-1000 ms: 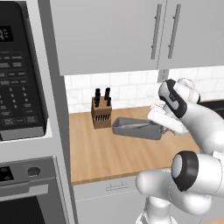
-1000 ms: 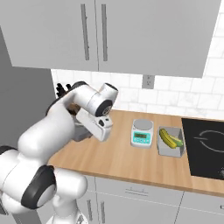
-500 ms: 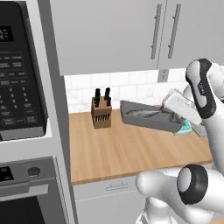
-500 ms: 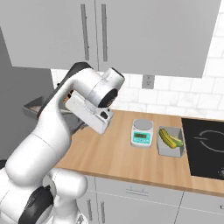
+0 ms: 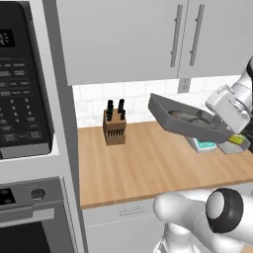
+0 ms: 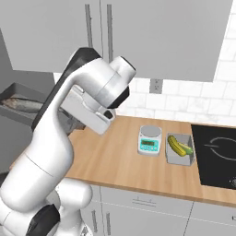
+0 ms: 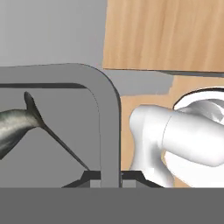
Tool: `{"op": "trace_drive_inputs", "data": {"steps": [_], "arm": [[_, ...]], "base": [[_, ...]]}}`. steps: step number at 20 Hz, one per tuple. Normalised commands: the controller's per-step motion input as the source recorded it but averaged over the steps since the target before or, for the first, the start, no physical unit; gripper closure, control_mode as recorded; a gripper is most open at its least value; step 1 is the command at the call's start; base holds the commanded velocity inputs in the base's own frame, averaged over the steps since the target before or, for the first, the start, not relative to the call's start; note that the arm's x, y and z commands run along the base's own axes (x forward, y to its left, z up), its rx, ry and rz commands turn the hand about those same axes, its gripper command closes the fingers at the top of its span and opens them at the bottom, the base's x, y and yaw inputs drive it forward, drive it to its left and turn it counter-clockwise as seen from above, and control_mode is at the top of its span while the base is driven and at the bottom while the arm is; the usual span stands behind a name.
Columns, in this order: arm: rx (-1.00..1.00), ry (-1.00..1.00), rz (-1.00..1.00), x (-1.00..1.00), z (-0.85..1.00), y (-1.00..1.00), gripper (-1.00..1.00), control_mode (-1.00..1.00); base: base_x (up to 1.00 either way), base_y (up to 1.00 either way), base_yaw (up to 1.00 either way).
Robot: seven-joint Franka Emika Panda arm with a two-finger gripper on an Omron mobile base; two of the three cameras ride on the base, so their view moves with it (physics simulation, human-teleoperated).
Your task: Take the meat container that has the fish and place it on the second highest rack of the freezer. Then take the vegetable container that has the corn and cucumber and place it on the highest rack of the freezer.
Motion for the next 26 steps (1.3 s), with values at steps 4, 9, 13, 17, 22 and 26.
{"op": "trace_drive_inputs", "data": {"steps": [4,9,13,17,22,26], "arm": [[0.02,-0.11,0.12,-0.43,0.27,0.00,1.00,1.00],[0.00,0.00,0.00,0.00,0.00,0.00,1.00,1.00],[0.00,0.00,0.00,0.00,0.00,0.00,1.00,1.00],[0.00,0.00,0.00,0.00,0.00,0.00,1.00,1.00],[0.00,0.00,0.00,0.00,0.00,0.00,1.00,1.00],[0.00,0.00,0.00,0.00,0.00,0.00,1.00,1.00]], "base": [[-0.17,0.00,0.05],[-0.58,0.00,0.09],[0.00,0.01,0.00],[-0.08,0.60,0.09],[-0.53,1.00,0.19],[-0.74,0.95,0.16]]}}
